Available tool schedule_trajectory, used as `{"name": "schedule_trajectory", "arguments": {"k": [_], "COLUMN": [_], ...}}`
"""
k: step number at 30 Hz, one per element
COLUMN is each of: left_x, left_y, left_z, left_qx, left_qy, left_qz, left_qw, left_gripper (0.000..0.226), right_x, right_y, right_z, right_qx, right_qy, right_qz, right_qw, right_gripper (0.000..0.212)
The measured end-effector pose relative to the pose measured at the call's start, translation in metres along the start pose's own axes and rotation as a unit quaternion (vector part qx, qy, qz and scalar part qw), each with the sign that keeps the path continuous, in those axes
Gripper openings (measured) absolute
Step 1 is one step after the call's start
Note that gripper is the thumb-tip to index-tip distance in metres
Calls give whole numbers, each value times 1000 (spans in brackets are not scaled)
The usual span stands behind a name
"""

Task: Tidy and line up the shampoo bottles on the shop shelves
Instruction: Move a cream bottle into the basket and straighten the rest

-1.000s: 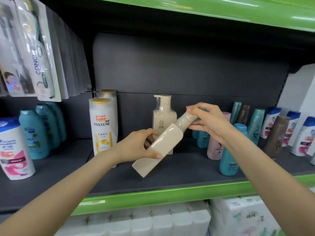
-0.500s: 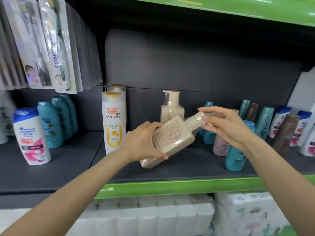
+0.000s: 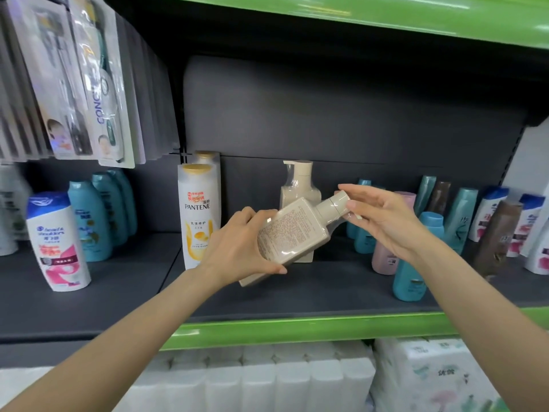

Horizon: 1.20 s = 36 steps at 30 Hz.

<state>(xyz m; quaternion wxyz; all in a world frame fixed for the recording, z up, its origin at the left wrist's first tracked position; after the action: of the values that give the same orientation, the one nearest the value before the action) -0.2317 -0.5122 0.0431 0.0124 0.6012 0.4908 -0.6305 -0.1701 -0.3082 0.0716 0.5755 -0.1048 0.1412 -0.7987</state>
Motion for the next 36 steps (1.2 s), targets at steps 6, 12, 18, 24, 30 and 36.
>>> {"name": "schedule_trajectory", "arguments": {"k": [6,12,18,24,30,36], "left_x": [8,22,41,57,51,-1], "left_y": [-7,-17,-20,-15,-18,-28], "left_z": [3,7,6,5,-4,-13], "left_qx": [-13,-40,-69,-73,-52,-22], "left_qy": [71,244,324,349,354,273], "left_qz": [33,87,150,198,201,0], "left_qw": [997,965,932,913,912,962], "left_gripper": [97,82,87,78,73,60], "right_x": [-1,4,9,18,18,34], "right_y": [-7,-14,-14,-15,-16,-12], "right_z": [4,5,-1,6,16,37], "right_qx": [-3,4,4,-39,-78,-148], "right_qy": [-3,-101,-156,-85,-20,62], "right_qz": [-23,-2,52,57,9,-44], "right_qw": [1000,995,986,994,997,986], "right_gripper": [28,34,43,54,42,13]}}
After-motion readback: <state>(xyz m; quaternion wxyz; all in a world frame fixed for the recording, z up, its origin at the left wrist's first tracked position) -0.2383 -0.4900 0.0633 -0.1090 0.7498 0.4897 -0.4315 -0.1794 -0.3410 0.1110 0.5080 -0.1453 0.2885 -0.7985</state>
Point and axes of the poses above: each hand's wrist, its own y-axis away from the middle knuckle, its own x-axis out of the palm, z = x × y, the point moved 10 cm from there along -y, towards the middle knuckle, and after that the axes turned 5 degrees about -z, right-handed, at the moved point
